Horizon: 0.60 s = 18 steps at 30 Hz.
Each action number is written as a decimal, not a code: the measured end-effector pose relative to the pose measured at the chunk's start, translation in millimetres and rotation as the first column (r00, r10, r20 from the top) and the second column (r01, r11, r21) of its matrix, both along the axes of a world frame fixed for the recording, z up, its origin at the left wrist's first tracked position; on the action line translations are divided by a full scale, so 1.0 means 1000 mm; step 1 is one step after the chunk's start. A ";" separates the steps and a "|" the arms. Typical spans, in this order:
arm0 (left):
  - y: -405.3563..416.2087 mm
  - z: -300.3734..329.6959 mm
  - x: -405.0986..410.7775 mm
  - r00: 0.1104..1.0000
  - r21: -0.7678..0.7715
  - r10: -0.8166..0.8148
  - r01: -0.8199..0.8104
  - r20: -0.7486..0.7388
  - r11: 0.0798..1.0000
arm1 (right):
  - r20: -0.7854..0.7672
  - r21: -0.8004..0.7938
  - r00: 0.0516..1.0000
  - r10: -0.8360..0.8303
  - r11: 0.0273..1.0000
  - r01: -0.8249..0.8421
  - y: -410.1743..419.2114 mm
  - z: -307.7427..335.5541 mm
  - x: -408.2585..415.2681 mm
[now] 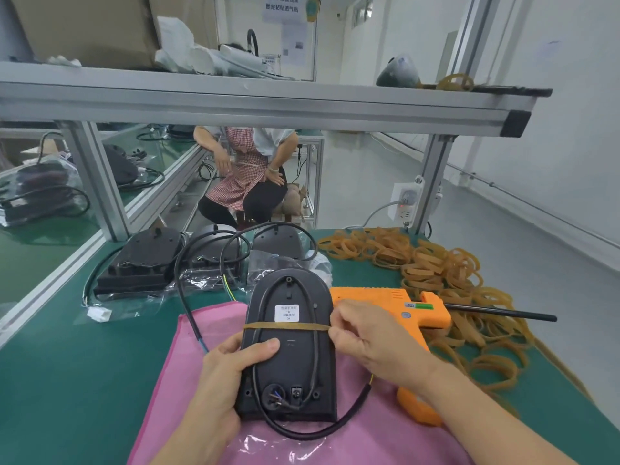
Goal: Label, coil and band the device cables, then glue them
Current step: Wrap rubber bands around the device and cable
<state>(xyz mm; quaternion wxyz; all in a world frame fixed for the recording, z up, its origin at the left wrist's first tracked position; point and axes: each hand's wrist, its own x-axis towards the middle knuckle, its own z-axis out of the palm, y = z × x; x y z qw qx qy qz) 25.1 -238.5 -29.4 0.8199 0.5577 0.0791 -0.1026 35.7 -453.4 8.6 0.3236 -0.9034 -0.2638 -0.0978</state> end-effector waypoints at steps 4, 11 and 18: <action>-0.004 0.001 -0.004 1.000 -0.006 -0.023 0.023 0.007 1.000 | -0.198 0.217 0.979 -0.040 0.973 0.083 -0.002 -0.007 0.000; 0.000 -0.001 -0.007 0.999 -0.056 -0.033 0.033 0.010 0.998 | -0.104 0.036 0.950 -0.295 0.953 0.300 -0.033 0.010 0.035; -0.005 -0.001 -0.009 0.998 0.080 0.065 -0.063 -0.024 0.995 | 0.356 -0.534 0.579 -0.733 0.349 0.770 -0.099 0.014 0.086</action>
